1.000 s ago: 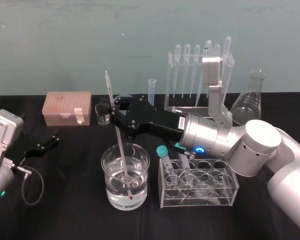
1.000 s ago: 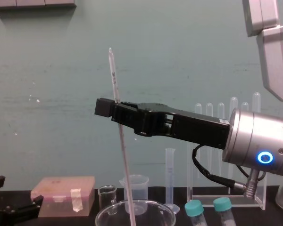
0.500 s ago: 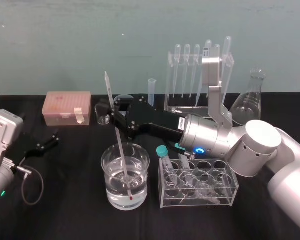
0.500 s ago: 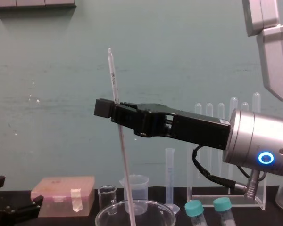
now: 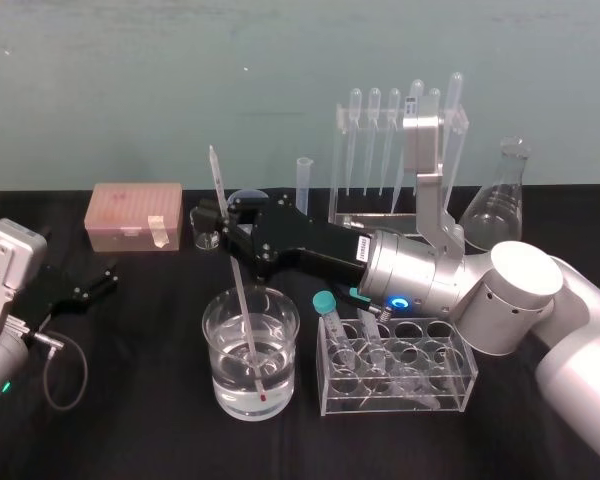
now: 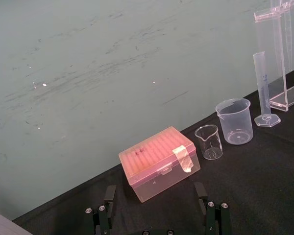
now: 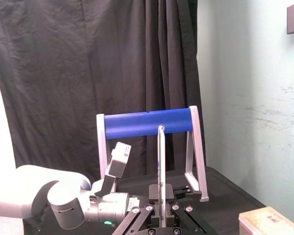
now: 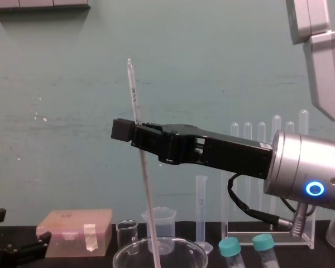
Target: Hold the thermometer with one hand and immerse one end into the beaker, then reinsert it into the test tube rack.
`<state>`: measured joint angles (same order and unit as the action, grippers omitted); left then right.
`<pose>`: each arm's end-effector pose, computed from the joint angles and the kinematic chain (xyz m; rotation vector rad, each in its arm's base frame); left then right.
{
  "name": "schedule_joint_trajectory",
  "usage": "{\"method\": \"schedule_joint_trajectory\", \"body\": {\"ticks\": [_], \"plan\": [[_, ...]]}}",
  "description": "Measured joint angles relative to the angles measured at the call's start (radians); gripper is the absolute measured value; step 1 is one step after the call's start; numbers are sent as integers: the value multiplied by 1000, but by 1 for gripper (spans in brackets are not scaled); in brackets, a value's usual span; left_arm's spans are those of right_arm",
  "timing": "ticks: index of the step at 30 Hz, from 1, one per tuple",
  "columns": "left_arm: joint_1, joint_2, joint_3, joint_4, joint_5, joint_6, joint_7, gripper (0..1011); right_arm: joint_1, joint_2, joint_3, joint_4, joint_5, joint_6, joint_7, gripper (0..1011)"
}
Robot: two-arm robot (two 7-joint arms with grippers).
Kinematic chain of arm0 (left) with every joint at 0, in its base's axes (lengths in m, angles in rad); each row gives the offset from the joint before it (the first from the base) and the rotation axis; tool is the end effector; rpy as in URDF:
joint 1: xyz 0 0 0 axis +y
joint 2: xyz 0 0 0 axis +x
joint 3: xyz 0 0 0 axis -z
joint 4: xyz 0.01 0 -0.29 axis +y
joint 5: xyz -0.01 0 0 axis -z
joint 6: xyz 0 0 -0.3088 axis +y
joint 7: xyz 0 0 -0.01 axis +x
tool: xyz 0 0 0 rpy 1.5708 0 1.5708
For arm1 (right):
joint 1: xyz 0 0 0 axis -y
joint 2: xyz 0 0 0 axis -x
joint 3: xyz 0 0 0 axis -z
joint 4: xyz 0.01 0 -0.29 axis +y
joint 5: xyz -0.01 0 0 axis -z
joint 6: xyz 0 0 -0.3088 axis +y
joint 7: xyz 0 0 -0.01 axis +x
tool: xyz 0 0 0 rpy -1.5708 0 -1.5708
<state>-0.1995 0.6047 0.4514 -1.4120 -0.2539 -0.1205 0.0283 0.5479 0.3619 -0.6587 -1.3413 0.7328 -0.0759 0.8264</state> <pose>0.3581 0.0827 -0.3023 0.3045 -0.2850 1.2480 0.4320 0.0502 -0.2242 0.1818 -0.0118 -0.2487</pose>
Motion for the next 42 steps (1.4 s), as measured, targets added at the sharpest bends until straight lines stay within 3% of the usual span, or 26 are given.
{"method": "schedule_joint_trajectory", "body": {"ticks": [42], "plan": [[0,0,0,0,0,0,0,1008,3,0,-5,9,2,1,8,56]]}}
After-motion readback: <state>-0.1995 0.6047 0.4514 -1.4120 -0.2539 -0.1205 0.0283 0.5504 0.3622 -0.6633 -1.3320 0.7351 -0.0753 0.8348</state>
